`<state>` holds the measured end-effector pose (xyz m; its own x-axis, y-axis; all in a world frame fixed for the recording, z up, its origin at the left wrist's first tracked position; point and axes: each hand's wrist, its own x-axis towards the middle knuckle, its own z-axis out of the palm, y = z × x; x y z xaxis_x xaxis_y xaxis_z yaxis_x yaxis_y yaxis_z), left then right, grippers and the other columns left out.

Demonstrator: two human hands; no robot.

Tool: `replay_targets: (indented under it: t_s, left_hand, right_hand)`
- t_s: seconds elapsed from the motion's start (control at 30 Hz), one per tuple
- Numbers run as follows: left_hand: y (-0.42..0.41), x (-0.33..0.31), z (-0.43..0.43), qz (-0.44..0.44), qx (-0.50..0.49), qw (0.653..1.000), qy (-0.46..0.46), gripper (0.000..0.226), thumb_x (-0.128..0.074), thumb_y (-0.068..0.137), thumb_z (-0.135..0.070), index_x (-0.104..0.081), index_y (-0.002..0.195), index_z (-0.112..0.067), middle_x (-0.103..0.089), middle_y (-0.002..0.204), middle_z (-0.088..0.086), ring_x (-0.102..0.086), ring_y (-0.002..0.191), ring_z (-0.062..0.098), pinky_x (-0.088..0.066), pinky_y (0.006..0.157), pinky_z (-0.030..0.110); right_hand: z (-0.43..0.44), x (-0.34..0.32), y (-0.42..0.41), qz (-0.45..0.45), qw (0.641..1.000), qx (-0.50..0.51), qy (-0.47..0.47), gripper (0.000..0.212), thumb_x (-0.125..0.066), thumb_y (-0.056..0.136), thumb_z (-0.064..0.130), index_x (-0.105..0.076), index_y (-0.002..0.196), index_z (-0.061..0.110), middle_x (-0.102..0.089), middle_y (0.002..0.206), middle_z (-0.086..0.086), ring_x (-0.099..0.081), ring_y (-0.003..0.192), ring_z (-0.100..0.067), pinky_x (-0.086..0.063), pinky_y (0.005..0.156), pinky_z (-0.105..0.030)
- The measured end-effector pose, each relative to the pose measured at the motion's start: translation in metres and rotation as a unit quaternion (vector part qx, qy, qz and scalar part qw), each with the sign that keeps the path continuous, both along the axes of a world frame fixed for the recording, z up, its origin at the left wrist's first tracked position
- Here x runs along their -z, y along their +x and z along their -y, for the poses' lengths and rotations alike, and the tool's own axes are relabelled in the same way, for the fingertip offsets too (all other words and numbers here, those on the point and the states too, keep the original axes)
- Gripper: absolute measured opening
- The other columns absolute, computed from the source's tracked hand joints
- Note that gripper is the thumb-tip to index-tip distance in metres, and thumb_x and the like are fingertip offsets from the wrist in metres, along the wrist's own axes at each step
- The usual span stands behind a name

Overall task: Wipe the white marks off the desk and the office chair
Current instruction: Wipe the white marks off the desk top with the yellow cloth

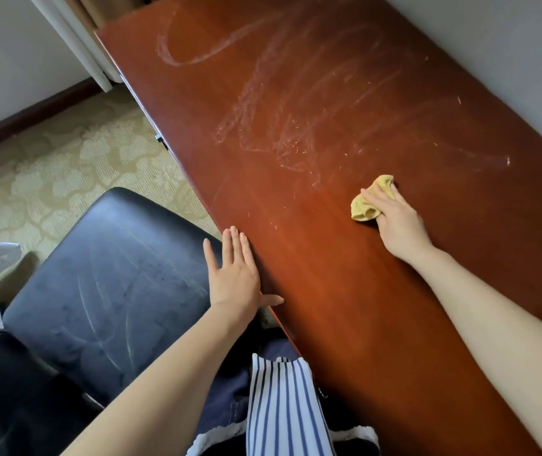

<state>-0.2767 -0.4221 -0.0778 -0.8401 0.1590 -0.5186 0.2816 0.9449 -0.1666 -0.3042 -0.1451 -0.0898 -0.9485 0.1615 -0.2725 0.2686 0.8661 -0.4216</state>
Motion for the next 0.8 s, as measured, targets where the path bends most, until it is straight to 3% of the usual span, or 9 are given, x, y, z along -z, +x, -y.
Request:
replay_targets:
  t_s: [0.13, 0.23, 0.53, 0.67, 0.8]
  left_hand:
    - [0.0, -0.001, 0.001, -0.002, 0.003, 1.0, 0.004, 0.133, -0.041, 0.066, -0.086, 0.017, 0.144, 0.005, 0.015, 0.156, 0.02, 0.02, 0.144, 0.029, 0.014, 0.107, 0.062]
    - [0.0, -0.001, 0.001, 0.001, -0.002, 1.0, 0.007, 0.133, -0.042, 0.065, -0.085, 0.016, 0.145, 0.004, 0.016, 0.156, 0.02, 0.021, 0.143, 0.029, 0.016, 0.106, 0.062]
    - [0.0, -0.004, 0.001, 0.01, -0.003, 1.0, 0.004, 0.134, -0.043, 0.065, -0.086, 0.014, 0.145, 0.005, 0.014, 0.156, 0.02, 0.021, 0.143, 0.032, 0.013, 0.107, 0.063]
    - [-0.001, -0.003, 0.001, 0.009, 0.008, 1.0, -0.015, 0.131, -0.038, 0.067, -0.086, 0.015, 0.145, 0.004, 0.015, 0.156, 0.019, 0.022, 0.142, 0.032, 0.011, 0.108, 0.063]
    - [0.0, -0.002, 0.001, 0.012, 0.007, 1.0, -0.01, 0.129, -0.043, 0.07, -0.084, 0.016, 0.145, 0.004, 0.016, 0.156, 0.019, 0.021, 0.143, 0.031, 0.009, 0.109, 0.063]
  right_hand:
    - [0.039, 0.006, -0.041, -0.026, 0.999, 0.042, -0.012, 0.051, -0.034, 0.099, 0.002, -0.035, 0.145, 0.023, -0.024, 0.155, 0.001, -0.003, 0.146, -0.019, -0.006, 0.118, -0.036]
    - [0.073, 0.012, -0.051, -0.039, 0.999, 0.018, 0.004, 0.052, -0.036, 0.098, 0.002, -0.031, 0.146, 0.022, -0.023, 0.155, 0.002, -0.002, 0.146, -0.019, 0.0, 0.118, -0.032]
    - [0.144, 0.022, -0.014, -0.013, 0.992, -0.127, -0.024, 0.057, -0.035, 0.098, 0.007, -0.026, 0.148, 0.032, -0.017, 0.157, 0.001, -0.003, 0.146, -0.021, -0.011, 0.119, -0.039]
    - [0.15, 0.013, 0.033, -0.055, 0.979, -0.182, -0.067, 0.053, -0.036, 0.097, 0.004, -0.034, 0.145, 0.027, -0.03, 0.153, 0.005, -0.008, 0.145, -0.015, -0.005, 0.119, -0.032]
    - [0.131, 0.009, 0.09, -0.071, 0.981, -0.164, -0.078, 0.056, -0.038, 0.095, 0.001, -0.037, 0.144, 0.028, -0.034, 0.15, 0.008, -0.01, 0.144, -0.01, -0.003, 0.117, -0.025]
